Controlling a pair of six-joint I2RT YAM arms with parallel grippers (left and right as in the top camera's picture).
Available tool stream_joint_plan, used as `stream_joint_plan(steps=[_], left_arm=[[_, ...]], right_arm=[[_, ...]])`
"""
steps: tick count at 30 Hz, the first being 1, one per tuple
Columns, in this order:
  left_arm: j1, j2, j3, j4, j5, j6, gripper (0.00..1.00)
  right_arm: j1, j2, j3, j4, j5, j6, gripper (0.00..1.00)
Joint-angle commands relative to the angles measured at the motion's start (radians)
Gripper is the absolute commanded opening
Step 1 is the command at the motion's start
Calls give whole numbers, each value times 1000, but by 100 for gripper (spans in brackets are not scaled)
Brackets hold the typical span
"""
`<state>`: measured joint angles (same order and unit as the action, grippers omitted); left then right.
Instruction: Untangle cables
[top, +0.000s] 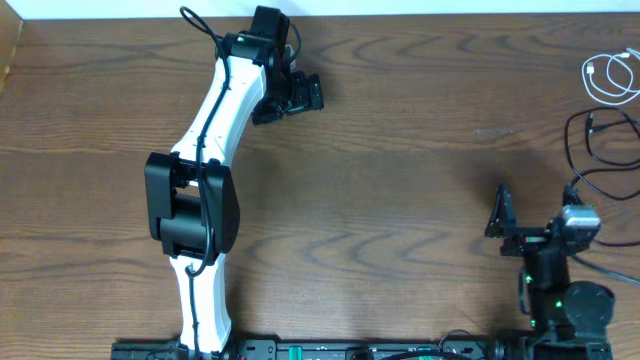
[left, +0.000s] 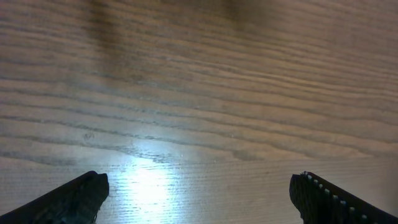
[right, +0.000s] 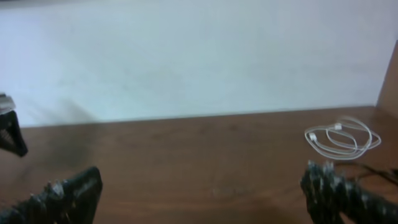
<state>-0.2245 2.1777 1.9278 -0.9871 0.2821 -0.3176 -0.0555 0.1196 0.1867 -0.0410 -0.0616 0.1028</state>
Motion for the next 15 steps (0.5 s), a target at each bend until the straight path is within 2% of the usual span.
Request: stream_joint_plan(steps=[1, 5, 9, 15], left_arm=[[-1, 13, -5, -2, -6, -2, 98], [-1, 13, -6, -2, -7, -2, 98], [-1, 13, -5, -2, -7, -2, 98], [-1, 13, -5, -2, -7, -2, 98]], right_arm=[[5, -77, -96, 61, 18, 17, 99], [5, -114, -180, 121, 18, 24, 99], [5, -115, -181, 97, 27, 23, 99], [4, -112, -182, -32, 25, 24, 99]])
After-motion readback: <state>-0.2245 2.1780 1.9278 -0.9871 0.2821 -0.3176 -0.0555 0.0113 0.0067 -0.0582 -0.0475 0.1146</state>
